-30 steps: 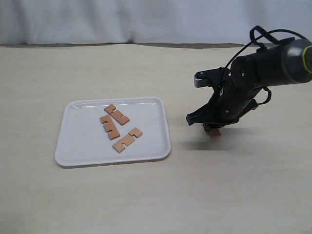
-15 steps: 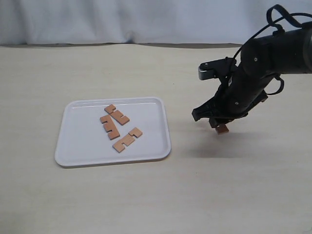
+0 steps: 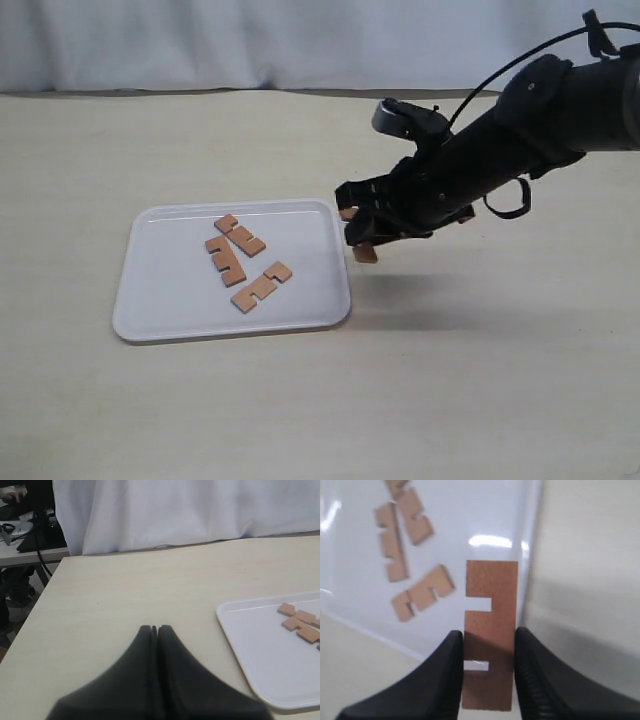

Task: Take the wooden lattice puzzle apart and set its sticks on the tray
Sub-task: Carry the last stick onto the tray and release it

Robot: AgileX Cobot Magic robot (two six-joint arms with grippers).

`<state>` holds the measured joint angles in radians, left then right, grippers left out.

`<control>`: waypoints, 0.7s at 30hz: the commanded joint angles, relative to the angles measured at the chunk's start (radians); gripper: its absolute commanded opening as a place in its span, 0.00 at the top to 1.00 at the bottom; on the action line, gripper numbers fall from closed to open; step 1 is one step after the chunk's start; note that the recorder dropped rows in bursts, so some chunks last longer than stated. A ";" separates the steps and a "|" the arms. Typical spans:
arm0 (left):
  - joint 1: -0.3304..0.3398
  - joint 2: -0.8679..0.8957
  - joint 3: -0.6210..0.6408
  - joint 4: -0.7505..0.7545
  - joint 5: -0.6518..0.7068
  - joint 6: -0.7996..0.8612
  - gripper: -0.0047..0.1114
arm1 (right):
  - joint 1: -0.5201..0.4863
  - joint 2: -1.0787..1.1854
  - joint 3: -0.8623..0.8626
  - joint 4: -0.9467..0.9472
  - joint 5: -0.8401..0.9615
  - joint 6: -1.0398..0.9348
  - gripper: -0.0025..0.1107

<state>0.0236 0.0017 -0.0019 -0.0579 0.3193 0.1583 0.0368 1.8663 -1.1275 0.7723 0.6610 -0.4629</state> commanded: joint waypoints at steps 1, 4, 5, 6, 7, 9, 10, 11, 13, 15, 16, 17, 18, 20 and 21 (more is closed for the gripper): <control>-0.002 -0.002 0.002 0.003 -0.010 0.001 0.96 | 0.013 0.001 0.001 0.369 0.057 -0.313 0.94; -0.002 -0.002 0.002 0.003 -0.010 0.001 0.96 | 0.067 0.020 0.001 0.527 0.111 -0.449 0.94; -0.002 -0.002 0.002 0.003 -0.010 0.001 0.96 | 0.092 0.030 0.001 0.565 0.111 -0.513 0.94; -0.002 -0.002 0.002 0.003 -0.010 0.001 0.96 | 0.117 0.036 0.001 0.599 0.094 -0.592 0.94; -0.002 -0.002 0.002 0.003 -0.010 0.001 0.96 | 0.137 0.043 0.001 0.624 0.064 -0.674 0.94; -0.002 -0.002 0.002 0.003 -0.010 0.001 0.96 | 0.187 0.064 0.001 0.689 -0.035 -0.794 0.94; -0.002 -0.002 0.002 0.003 -0.010 0.001 0.96 | 0.211 0.073 0.001 0.718 -0.095 -0.819 0.94; -0.002 -0.002 0.002 0.003 -0.010 0.001 0.96 | 0.228 0.079 0.001 0.742 -0.144 -0.831 0.94; -0.002 -0.002 0.002 0.003 -0.010 0.001 0.96 | 0.266 0.093 0.001 0.783 -0.258 -0.863 0.94; -0.002 -0.002 0.002 0.003 -0.010 0.001 0.96 | 0.293 0.103 0.001 0.789 -0.348 -0.900 0.94; -0.002 -0.002 0.002 0.003 -0.010 0.001 0.96 | 0.300 0.108 0.001 0.789 -0.386 -0.915 0.93; -0.002 -0.002 0.002 0.003 -0.010 0.001 0.96 | 0.303 0.110 0.001 0.789 -0.424 -0.912 0.92; -0.002 -0.002 0.002 0.003 -0.010 0.001 0.96 | 0.303 0.115 0.001 0.789 -0.440 -0.904 0.92; -0.002 -0.002 0.002 0.003 -0.010 0.001 0.96 | 0.303 0.121 0.001 0.789 -0.454 -0.901 0.90; -0.002 -0.002 0.002 0.003 -0.010 0.001 0.96 | 0.303 0.125 0.001 0.789 -0.468 -0.901 0.89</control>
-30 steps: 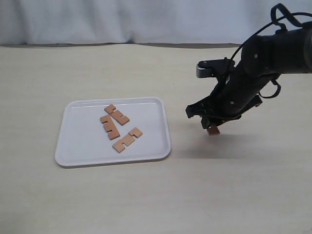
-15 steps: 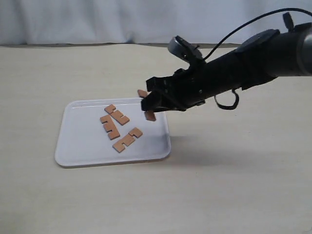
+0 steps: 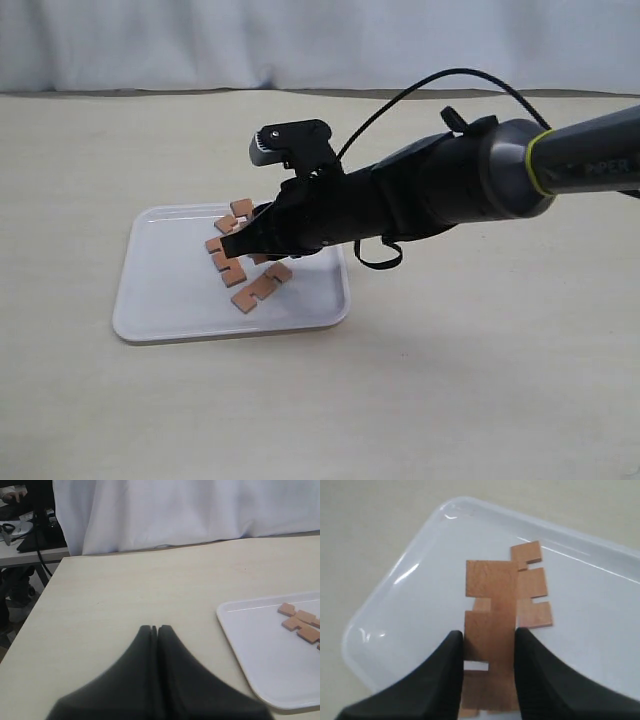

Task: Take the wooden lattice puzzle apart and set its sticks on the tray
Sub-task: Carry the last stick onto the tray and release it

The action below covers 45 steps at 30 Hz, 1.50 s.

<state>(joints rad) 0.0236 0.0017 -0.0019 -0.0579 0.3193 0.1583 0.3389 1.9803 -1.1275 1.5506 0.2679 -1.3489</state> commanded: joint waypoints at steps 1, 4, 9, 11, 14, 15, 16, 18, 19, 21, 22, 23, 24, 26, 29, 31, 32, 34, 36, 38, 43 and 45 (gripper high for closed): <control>-0.002 -0.002 0.002 0.003 -0.010 0.001 0.96 | 0.001 0.011 0.001 0.010 -0.091 -0.015 0.89; -0.002 -0.002 0.002 0.003 -0.010 0.001 0.96 | 0.001 0.011 0.001 0.010 -0.113 -0.015 0.89; -0.002 -0.002 0.002 0.003 -0.010 0.001 0.96 | 0.001 0.015 0.001 0.010 -0.096 -0.015 0.89; -0.002 -0.002 0.002 0.003 -0.010 0.001 0.96 | 0.001 0.019 -0.003 0.010 -0.096 -0.015 0.89; -0.002 -0.002 0.002 0.003 -0.010 0.001 0.96 | 0.001 0.020 -0.003 0.010 -0.161 -0.015 0.82; -0.002 -0.002 0.002 0.003 -0.010 0.001 0.96 | 0.001 0.020 -0.003 0.010 -0.199 -0.015 0.76; -0.002 -0.002 0.002 0.003 -0.010 0.001 0.96 | 0.001 0.020 -0.003 0.010 -0.225 -0.015 0.71; -0.002 -0.002 0.002 0.003 -0.010 0.001 0.96 | 0.001 0.020 -0.003 0.010 -0.280 -0.015 0.55; -0.002 -0.002 0.002 0.003 -0.010 0.001 0.96 | 0.001 0.020 -0.003 0.010 -0.292 -0.015 0.48; -0.002 -0.002 0.002 0.003 -0.010 0.001 0.96 | 0.001 0.018 -0.003 0.010 -0.268 -0.012 0.36; -0.002 -0.002 0.002 0.003 -0.010 0.001 0.96 | 0.001 0.018 -0.003 0.010 -0.250 -0.002 0.32; -0.002 -0.002 0.002 0.003 -0.010 0.001 0.96 | 0.001 0.018 -0.003 0.010 -0.222 0.011 0.29; -0.002 -0.002 0.002 0.003 -0.010 0.001 0.96 | 0.001 0.018 -0.003 0.010 -0.191 0.011 0.26; -0.002 -0.002 0.002 0.003 -0.010 0.001 0.96 | 0.001 0.016 -0.003 0.010 -0.140 0.011 0.26; -0.002 -0.002 0.002 0.003 -0.010 0.001 0.96 | 0.001 0.005 -0.003 0.010 -0.097 0.012 0.26; -0.002 -0.002 0.002 0.003 -0.010 0.001 0.96 | 0.001 -0.010 -0.003 -0.030 -0.095 0.058 0.28; -0.002 -0.002 0.002 0.003 -0.010 0.001 0.96 | 0.001 -0.016 -0.003 -0.058 -0.095 0.081 0.31; -0.002 -0.002 0.002 0.003 -0.010 0.001 0.96 | 0.001 -0.035 -0.003 -0.166 -0.089 0.171 0.43; -0.002 -0.002 0.002 0.003 -0.010 0.001 0.96 | 0.001 -0.054 -0.003 -0.327 -0.054 0.295 0.57; -0.002 -0.002 0.002 0.003 -0.010 0.001 0.96 | -0.001 -0.071 -0.003 -0.517 0.017 0.452 0.72; -0.002 -0.002 0.002 0.003 -0.010 0.001 0.96 | -0.004 -0.109 -0.037 -1.177 0.302 0.899 0.94; -0.002 -0.002 0.002 0.003 -0.010 0.001 0.96 | -0.004 -0.111 -0.062 -1.414 0.471 1.094 0.94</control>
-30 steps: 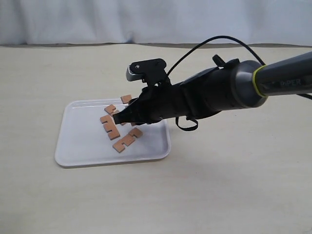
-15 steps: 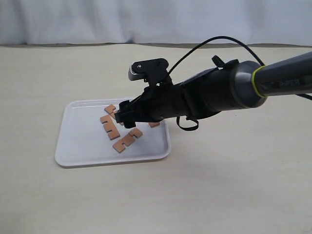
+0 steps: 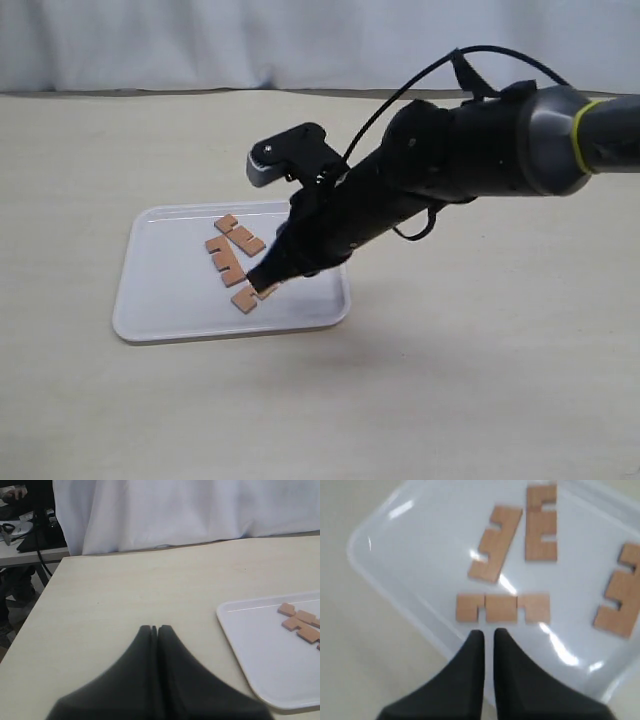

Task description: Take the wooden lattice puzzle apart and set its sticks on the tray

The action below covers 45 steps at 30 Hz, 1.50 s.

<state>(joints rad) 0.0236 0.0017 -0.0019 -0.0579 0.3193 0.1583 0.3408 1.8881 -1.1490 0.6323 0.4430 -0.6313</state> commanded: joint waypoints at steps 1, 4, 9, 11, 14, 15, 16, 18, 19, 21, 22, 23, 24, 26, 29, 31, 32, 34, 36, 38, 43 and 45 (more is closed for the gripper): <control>-0.002 -0.002 0.002 0.003 -0.010 0.001 0.96 | -0.006 -0.019 -0.049 -0.613 0.394 0.468 0.94; -0.002 -0.002 0.002 0.003 -0.010 0.001 0.96 | -0.006 -0.019 -0.056 -0.911 0.665 0.646 0.94; -0.002 -0.002 0.002 0.003 -0.010 0.001 0.96 | -0.066 -0.050 -0.017 -1.015 0.778 0.751 0.94; -0.002 -0.002 0.002 0.003 -0.010 0.001 0.96 | -0.118 -0.093 0.010 -0.962 0.778 0.711 0.94; -0.002 -0.002 0.002 0.003 -0.010 0.001 0.96 | -0.218 -0.176 0.041 -0.852 0.753 0.644 0.94; -0.002 -0.002 0.002 0.003 -0.010 0.001 0.96 | -0.247 -0.203 0.053 -0.820 0.722 0.631 0.94; -0.002 -0.002 0.002 0.003 -0.010 0.001 0.96 | -0.282 -0.239 0.066 -0.778 0.675 0.631 0.94; -0.002 -0.002 0.002 0.003 -0.010 0.001 0.96 | -0.332 -0.308 0.104 -0.697 0.559 0.631 0.94; -0.002 -0.002 0.002 0.003 -0.010 0.001 0.96 | -0.350 -0.349 0.132 -0.665 0.504 0.619 0.94; -0.002 -0.002 0.002 0.003 -0.010 0.001 0.96 | -0.359 -0.435 0.180 -0.656 0.424 0.608 0.94; -0.002 -0.002 0.002 0.003 -0.010 0.001 0.96 | -0.360 -0.481 0.208 -0.661 0.375 0.610 0.94; -0.002 -0.002 0.002 0.003 -0.010 0.001 0.96 | -0.360 -0.530 0.226 -0.674 0.338 0.623 0.94; -0.002 -0.002 0.002 0.003 -0.010 0.001 0.96 | -0.360 -0.571 0.250 -0.673 0.287 0.637 0.94; -0.002 -0.002 0.002 0.003 -0.010 0.001 0.96 | -0.360 -0.686 0.312 -0.673 0.170 0.644 0.94; -0.002 -0.002 0.002 0.003 -0.010 0.001 0.96 | -0.360 -0.955 0.463 -0.710 -0.050 0.608 0.94; -0.002 -0.002 0.002 0.003 -0.010 0.001 0.96 | -0.360 -1.085 0.541 -0.734 -0.188 0.608 0.94; -0.002 -0.002 0.002 0.003 -0.010 0.001 0.96 | -0.360 -1.111 0.572 -0.734 -0.255 0.608 0.94; -0.002 -0.002 0.002 0.003 -0.010 0.001 0.96 | -0.360 -1.151 0.669 -0.734 -0.496 0.608 0.94; -0.002 -0.002 0.002 0.003 -0.010 0.001 0.96 | -0.360 -1.173 0.740 -0.734 -0.641 0.608 0.94; -0.002 -0.002 0.002 0.003 -0.010 0.001 0.96 | -0.360 -1.187 0.760 -0.734 -0.639 0.631 0.94; -0.002 -0.002 0.002 0.003 -0.010 0.001 0.96 | -0.360 -1.187 0.766 -0.734 -0.636 0.631 0.94; -0.002 -0.002 0.002 0.003 -0.010 0.001 0.96 | -0.360 -1.189 0.766 -0.734 -0.636 0.631 0.94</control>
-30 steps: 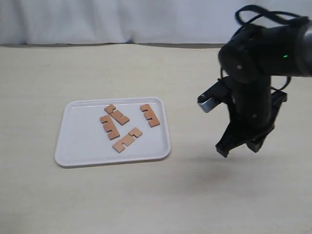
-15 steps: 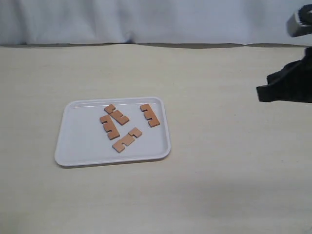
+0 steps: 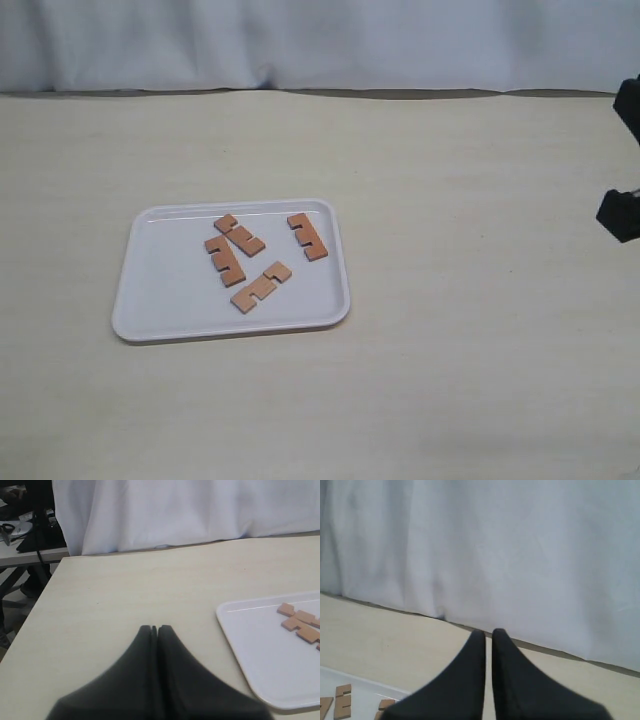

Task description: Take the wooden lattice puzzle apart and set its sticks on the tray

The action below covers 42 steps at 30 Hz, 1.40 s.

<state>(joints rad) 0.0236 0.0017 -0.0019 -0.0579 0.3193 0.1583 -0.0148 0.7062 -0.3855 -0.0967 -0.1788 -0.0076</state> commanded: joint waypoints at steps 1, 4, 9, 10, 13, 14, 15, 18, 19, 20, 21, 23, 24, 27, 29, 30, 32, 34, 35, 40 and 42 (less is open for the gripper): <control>-0.002 -0.002 0.002 0.003 -0.010 0.001 0.96 | -0.005 -0.029 0.018 -0.001 -0.018 0.008 0.94; -0.002 -0.002 0.002 0.003 -0.010 0.001 0.96 | -0.005 -0.113 0.090 -0.001 -0.029 0.008 0.94; -0.002 -0.002 0.002 0.003 -0.010 0.001 0.96 | -0.012 -0.419 0.345 -0.001 -0.041 0.008 0.94; -0.002 -0.002 0.002 0.003 -0.010 0.001 0.96 | -0.012 -0.505 0.385 -0.001 -0.041 0.008 0.94; -0.002 -0.002 0.002 0.003 -0.010 0.001 0.96 | -0.012 -0.697 0.385 -0.001 0.261 0.008 0.94; -0.002 -0.002 0.002 0.003 -0.010 0.001 0.96 | -0.017 -0.706 0.385 0.007 0.326 0.008 0.94; -0.002 -0.002 0.002 0.005 -0.008 0.001 0.96 | -0.020 -0.706 0.385 0.007 0.328 0.008 0.94; -0.002 -0.002 0.002 0.014 -0.011 0.001 0.96 | -0.060 -0.706 0.385 0.034 0.341 0.008 0.94; -0.002 -0.002 0.002 0.016 -0.011 0.001 0.96 | -0.069 -0.706 0.385 0.036 0.338 0.008 0.94; -0.002 -0.002 0.002 0.019 -0.011 0.001 0.96 | -0.073 -0.706 0.385 0.036 0.338 0.008 0.94; -0.002 -0.002 0.002 0.020 -0.011 0.001 0.96 | -0.076 -0.706 0.385 0.036 0.338 0.008 0.94; -0.002 -0.002 0.002 0.021 -0.011 0.001 0.96 | -0.076 -0.706 0.385 0.036 0.338 0.008 0.94; -0.002 -0.002 0.002 0.021 -0.011 0.001 0.96 | -0.076 -0.706 0.385 0.036 0.338 0.008 0.94; -0.002 -0.002 0.002 0.021 -0.011 0.001 0.96 | -0.076 -0.706 0.385 0.036 0.338 0.008 0.94; -0.002 -0.002 0.002 0.021 -0.011 0.001 0.96 | -0.076 -0.706 0.385 0.036 0.338 0.008 0.94; -0.002 -0.002 0.002 0.021 -0.011 0.001 0.96 | -0.076 -0.706 0.385 0.036 0.338 0.008 0.94; -0.002 -0.002 0.002 0.021 -0.011 0.001 0.96 | -0.079 -0.706 0.385 0.032 0.338 -0.005 0.94; -0.002 -0.002 0.002 0.021 -0.011 0.001 0.96 | -0.079 -0.706 0.385 0.029 0.345 -0.012 0.94; -0.002 -0.002 0.002 0.021 -0.011 0.001 0.96 | -0.079 -0.706 0.385 0.029 0.359 -0.012 0.94; -0.002 -0.002 0.002 0.021 -0.011 0.001 0.96 | -0.121 -0.706 0.385 0.036 0.503 -0.002 0.94; -0.002 -0.002 0.002 0.021 -0.011 0.001 0.96 | -0.141 -0.706 0.385 0.049 0.500 0.001 0.94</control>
<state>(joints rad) 0.0236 0.0017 -0.0019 -0.0394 0.3210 0.1583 -0.1290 0.0053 -0.0029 -0.0603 0.2920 -0.0099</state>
